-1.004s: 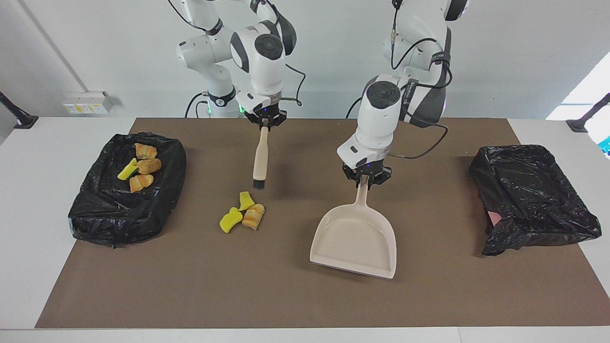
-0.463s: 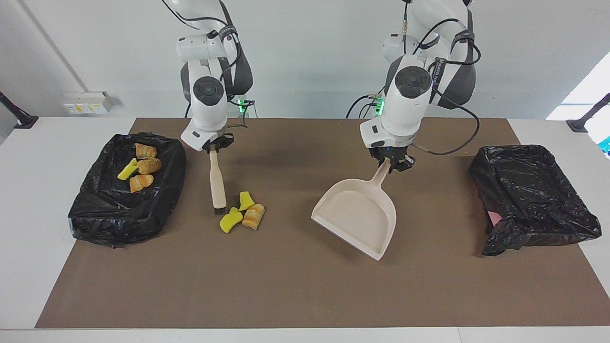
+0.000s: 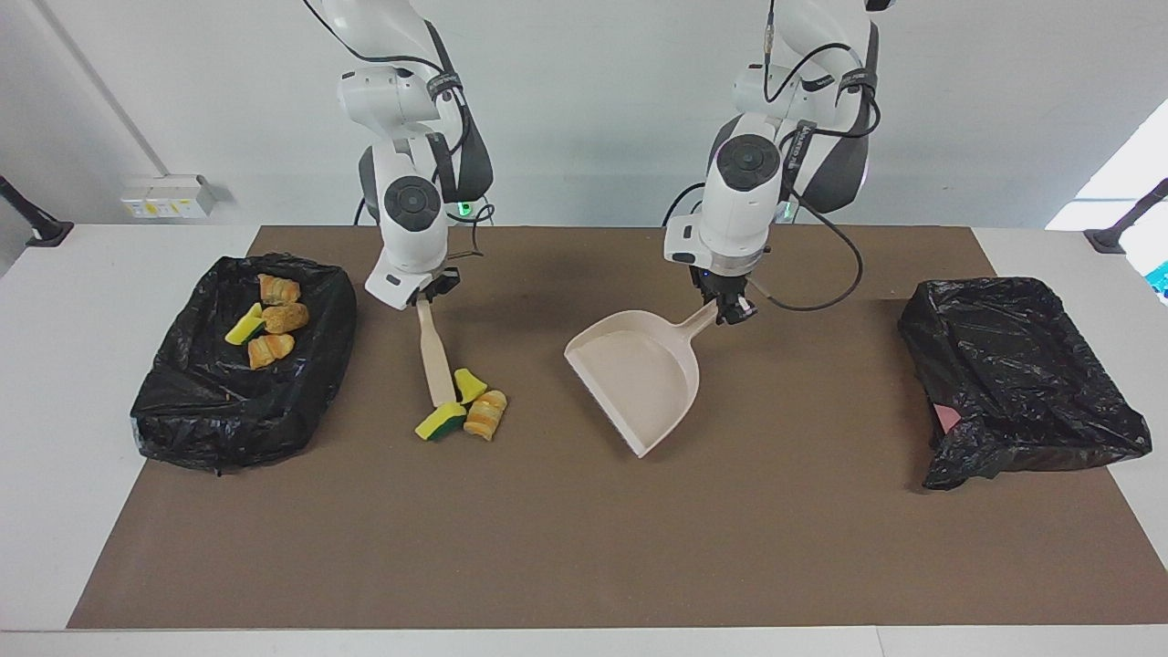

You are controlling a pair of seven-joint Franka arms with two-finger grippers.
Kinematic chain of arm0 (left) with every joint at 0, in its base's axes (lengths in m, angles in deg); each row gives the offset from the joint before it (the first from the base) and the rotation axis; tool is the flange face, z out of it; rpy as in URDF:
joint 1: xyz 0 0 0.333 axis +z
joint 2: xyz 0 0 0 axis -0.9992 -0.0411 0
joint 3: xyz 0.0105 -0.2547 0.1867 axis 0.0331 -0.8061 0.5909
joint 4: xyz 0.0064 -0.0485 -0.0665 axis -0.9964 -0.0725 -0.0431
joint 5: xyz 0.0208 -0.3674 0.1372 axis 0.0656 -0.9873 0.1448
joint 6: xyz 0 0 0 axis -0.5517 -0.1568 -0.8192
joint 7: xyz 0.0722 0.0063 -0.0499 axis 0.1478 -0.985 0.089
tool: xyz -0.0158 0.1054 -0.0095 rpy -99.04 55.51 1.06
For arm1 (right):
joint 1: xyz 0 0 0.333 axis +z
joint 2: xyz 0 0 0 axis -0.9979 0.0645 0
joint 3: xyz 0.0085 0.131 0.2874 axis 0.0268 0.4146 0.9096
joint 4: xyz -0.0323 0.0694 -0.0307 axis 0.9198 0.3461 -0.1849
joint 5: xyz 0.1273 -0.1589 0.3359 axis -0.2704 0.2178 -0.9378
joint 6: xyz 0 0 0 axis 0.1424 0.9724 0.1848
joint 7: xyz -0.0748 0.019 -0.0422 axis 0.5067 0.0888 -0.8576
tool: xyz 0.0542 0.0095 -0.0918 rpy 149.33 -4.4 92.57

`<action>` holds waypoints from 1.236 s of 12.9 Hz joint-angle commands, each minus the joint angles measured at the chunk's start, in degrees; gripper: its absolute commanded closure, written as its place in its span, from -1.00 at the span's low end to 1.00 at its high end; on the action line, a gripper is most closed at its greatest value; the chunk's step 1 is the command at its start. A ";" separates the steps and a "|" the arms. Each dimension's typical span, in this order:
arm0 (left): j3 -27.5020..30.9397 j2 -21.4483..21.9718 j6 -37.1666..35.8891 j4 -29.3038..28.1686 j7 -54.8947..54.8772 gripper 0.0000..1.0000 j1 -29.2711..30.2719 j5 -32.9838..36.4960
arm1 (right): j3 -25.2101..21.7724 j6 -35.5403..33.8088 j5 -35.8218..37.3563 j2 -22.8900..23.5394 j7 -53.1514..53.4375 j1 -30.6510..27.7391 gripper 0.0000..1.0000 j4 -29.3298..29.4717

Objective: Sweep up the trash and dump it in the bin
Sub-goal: 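Sweep the remaining pieces with the right gripper into the left-held dustpan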

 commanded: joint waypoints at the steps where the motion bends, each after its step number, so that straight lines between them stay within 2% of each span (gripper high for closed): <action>1: 0.56 1.32 5.73 -5.27 -1.25 1.00 -4.43 3.18 | 0.31 2.70 -3.18 0.48 1.08 2.49 1.00 -0.76; 4: 0.56 -0.10 7.49 -5.54 -1.16 1.00 -6.38 3.27 | 0.48 4.01 -8.28 1.35 -1.27 4.00 1.00 0.03; 7: 0.56 -0.27 9.61 -6.16 -1.24 1.00 -6.12 3.27 | 0.39 5.08 -23.54 1.45 -7.33 6.02 1.00 0.47; 9: 0.47 -0.27 10.84 -6.33 -1.16 1.00 -6.30 3.27 | 0.39 1.15 -31.81 0.92 -9.54 6.02 1.00 1.61; 10: 0.56 -0.27 11.80 -6.94 -1.24 1.00 -6.30 3.27 | 0.31 -1.66 -32.71 0.14 -9.29 5.67 1.00 3.35; 12: 0.47 -0.19 12.86 -7.29 -1.25 1.00 -5.77 3.27 | -0.22 -8.78 -32.81 -4.77 -7.54 2.09 1.00 5.39; 14: 0.47 -0.10 15.14 -8.26 -1.16 1.00 -5.07 3.19 | -0.48 -11.70 -30.72 -7.42 -6.56 -3.28 1.00 8.28; 16: 0.47 -0.27 15.59 -8.26 -0.55 1.00 -4.28 3.10 | -0.22 -9.89 -16.19 -5.16 -6.56 -4.62 1.00 10.75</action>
